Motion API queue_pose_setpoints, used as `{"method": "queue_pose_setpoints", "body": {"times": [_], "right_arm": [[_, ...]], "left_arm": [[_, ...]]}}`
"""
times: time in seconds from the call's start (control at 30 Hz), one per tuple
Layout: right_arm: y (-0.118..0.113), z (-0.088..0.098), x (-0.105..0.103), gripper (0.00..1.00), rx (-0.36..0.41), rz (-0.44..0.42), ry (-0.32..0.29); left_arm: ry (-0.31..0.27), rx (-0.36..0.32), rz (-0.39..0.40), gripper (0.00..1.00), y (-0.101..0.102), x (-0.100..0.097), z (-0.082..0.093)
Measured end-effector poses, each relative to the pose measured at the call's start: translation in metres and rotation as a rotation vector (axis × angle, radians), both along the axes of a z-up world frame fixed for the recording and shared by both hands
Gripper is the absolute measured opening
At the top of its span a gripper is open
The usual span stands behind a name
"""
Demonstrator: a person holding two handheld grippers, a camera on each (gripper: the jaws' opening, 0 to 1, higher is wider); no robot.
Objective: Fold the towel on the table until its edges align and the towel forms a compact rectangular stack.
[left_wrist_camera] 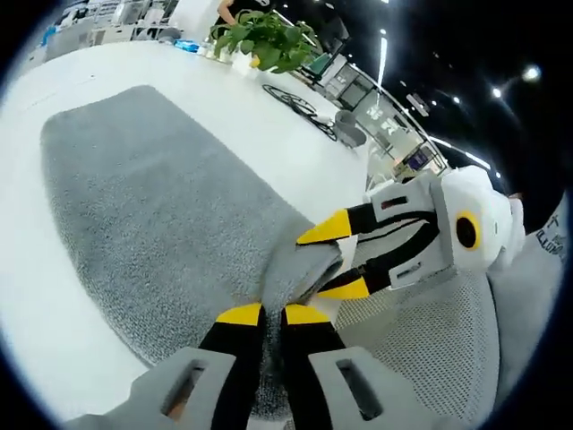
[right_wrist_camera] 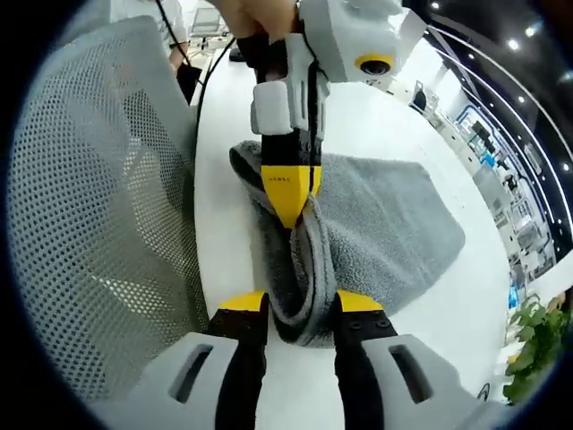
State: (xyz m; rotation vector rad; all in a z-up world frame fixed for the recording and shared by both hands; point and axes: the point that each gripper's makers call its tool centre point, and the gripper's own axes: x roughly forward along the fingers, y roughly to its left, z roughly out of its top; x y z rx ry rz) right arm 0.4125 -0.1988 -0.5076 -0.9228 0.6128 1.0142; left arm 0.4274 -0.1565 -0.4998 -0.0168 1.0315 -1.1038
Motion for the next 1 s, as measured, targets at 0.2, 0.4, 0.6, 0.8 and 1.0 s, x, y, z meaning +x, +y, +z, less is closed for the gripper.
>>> {"method": "queue_pose_setpoints", "body": {"times": [0.2, 0.4, 0.6, 0.8, 1.0], "right_arm": [[-0.003, 0.004, 0.002, 0.13, 0.030, -0.040, 0.032], [-0.004, 0.005, 0.012, 0.09, 0.143, -0.148, 0.106], [0.000, 0.011, 0.017, 0.09, 0.196, -0.208, 0.145], [0.003, 0.018, 0.021, 0.08, 0.226, -0.224, 0.161], [0.005, 0.019, 0.023, 0.08, 0.232, -0.230, 0.163]], "left_arm": [[-0.069, 0.039, -0.056, 0.12, -0.002, -0.006, 0.000], [-0.114, 0.070, -0.062, 0.21, -0.002, -0.011, 0.001], [-0.338, 0.219, -0.202, 0.26, 0.006, -0.016, -0.003], [-0.576, 0.339, -0.368, 0.25, 0.011, -0.009, -0.008], [-0.598, 0.349, -0.438, 0.22, 0.008, -0.017, -0.010]]}}
